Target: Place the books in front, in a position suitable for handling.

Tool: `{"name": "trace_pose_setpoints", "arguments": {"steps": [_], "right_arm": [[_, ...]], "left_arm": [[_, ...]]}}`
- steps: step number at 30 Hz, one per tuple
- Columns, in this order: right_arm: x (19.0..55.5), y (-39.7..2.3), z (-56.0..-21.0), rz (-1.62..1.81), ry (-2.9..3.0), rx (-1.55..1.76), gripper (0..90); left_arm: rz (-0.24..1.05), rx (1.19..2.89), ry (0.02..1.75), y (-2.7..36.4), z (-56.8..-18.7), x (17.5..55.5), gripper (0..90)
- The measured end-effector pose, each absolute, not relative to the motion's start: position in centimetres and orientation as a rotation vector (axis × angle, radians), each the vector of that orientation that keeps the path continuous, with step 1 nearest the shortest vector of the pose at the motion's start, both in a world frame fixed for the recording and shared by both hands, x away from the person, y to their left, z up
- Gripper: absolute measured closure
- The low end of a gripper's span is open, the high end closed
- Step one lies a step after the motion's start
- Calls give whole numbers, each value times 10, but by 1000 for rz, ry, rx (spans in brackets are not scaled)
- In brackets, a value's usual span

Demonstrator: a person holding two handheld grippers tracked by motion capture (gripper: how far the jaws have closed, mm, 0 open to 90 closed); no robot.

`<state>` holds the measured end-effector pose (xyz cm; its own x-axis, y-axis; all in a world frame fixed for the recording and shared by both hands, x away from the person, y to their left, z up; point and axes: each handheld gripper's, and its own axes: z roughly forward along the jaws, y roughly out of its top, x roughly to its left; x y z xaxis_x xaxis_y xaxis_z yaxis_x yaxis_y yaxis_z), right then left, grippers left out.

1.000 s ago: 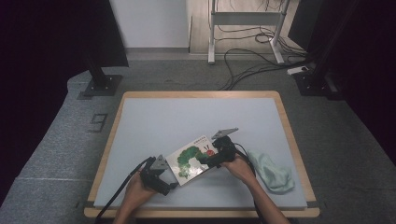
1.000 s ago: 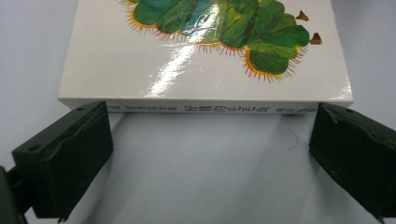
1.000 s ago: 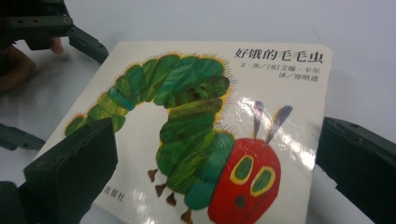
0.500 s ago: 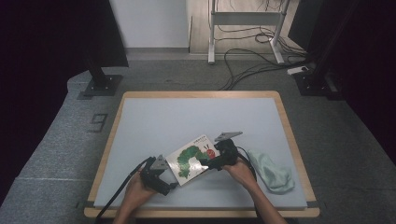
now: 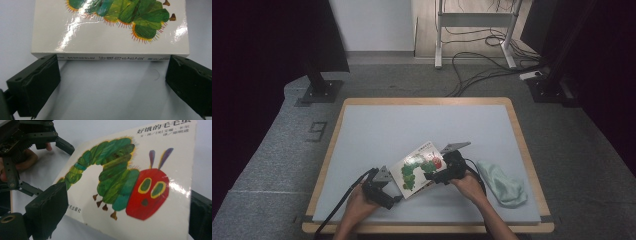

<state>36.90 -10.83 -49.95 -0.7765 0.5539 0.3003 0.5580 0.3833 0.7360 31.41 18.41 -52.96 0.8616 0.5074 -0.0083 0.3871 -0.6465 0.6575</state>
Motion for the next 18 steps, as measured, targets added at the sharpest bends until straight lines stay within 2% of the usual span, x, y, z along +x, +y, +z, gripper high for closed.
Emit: {"name": "trace_pose_setpoints", "arguments": {"steps": [12, 18], "right_arm": [[403, -95, -492, -1263, -2713, -962, 152], [416, -92, -490, -1223, -2728, -926, 274]], "left_arm": [[230, 2352, 644, 184, -530, 314, 0], [230, 2352, 645, 184, -530, 314, 0]]}}
